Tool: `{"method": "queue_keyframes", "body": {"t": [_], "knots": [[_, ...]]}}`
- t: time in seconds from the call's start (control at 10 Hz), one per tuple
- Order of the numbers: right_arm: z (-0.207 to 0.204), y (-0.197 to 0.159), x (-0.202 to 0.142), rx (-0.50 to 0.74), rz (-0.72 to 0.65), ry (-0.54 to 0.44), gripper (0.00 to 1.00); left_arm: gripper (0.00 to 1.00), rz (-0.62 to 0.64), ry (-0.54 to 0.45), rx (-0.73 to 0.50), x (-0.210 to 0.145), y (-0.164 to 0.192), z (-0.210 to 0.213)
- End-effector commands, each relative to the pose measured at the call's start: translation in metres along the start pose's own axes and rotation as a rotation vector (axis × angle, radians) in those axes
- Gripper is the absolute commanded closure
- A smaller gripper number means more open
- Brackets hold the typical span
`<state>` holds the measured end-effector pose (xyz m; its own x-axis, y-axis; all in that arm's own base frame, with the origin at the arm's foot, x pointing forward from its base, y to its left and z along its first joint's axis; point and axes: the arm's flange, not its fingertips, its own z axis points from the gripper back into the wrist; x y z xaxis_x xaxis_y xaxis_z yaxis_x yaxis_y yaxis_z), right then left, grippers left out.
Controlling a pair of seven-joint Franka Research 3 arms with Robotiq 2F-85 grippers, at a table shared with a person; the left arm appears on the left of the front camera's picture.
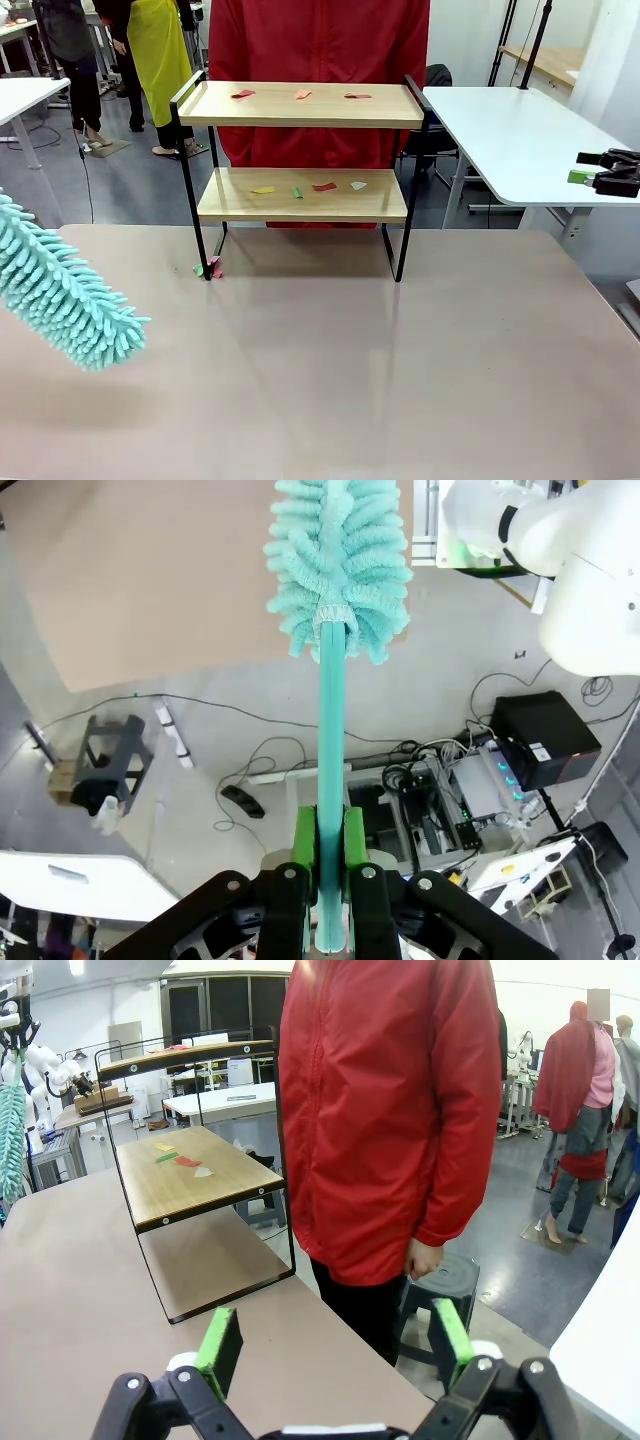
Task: Clean the shelf.
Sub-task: Clean the specific section of the Shelf indicated by the human with the Duster.
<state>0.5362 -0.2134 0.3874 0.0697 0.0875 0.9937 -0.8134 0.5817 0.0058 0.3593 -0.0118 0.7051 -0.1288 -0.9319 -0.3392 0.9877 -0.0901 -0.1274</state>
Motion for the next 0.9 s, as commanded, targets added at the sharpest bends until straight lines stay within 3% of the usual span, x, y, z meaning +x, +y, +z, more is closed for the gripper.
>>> {"method": "queue_keyframes", "body": {"t": [0.0,0.8], "knots": [[-0.0025,0.0011,0.0080,-0.015,-0.012,0.010,0.00,0.87,0.017,-0.014,0.010,-0.0030,-0.0037,0.0012],[-0.0025,0.0011,0.0080,-0.015,-0.012,0.010,0.00,0.87,0.017,-0.014,0.010,-0.0030,-0.0037,0.0012]]}}
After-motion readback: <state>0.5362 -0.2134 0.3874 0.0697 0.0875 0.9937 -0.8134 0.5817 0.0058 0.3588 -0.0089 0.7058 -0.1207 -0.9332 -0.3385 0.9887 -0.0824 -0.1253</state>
